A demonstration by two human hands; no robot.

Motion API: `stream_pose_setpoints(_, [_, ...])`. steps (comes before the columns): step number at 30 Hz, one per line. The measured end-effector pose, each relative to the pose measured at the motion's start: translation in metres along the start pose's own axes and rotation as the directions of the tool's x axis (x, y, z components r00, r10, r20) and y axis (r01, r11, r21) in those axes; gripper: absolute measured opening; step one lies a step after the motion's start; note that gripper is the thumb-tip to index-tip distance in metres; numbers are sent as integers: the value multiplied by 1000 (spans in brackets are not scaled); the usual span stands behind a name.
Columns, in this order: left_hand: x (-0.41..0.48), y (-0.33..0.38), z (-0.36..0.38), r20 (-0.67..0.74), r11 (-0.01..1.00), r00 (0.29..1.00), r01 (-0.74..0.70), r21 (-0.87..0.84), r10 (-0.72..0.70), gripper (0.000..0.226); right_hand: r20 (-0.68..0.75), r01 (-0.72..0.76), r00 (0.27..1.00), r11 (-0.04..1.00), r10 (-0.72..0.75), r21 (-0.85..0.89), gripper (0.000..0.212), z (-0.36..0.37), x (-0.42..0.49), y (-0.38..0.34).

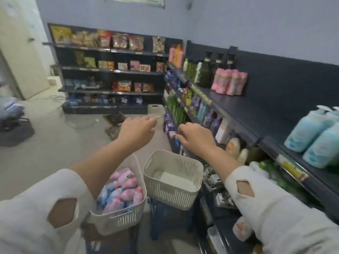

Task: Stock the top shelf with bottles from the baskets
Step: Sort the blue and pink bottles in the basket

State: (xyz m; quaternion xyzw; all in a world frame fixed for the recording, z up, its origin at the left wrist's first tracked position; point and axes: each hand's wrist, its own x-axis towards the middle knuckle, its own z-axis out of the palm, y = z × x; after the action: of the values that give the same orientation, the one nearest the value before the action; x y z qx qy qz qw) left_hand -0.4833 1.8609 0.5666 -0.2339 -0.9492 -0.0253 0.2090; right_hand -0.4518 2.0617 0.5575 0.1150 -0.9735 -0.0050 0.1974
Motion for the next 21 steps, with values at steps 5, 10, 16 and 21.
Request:
stream_pose_setpoints(5, [-31, -60, 41, 109, 980, 975, 193, 36, -196, 27, 104, 188, 974, 972, -203, 138, 28, 65, 51, -53])
stream_pose_setpoints(10, [-66, -109, 89, 282, 955, 912, 288, 76, -298, 28, 305, 302, 879, 923, -367, 238, 29, 131, 85, -106])
stream_pose_setpoints(16, [-75, -168, 147, 343, 962, 900, 268, 49, -268, 27, 466, 333, 768, 896, -439, 295, 31, 211, 119, -159])
stream_pose_setpoints(21, [-70, -219, 203, 465, 965, 853, 262, 12, -238, 28, 545, 277, 725, 902, -422, 330, 36, 268, 140, -185])
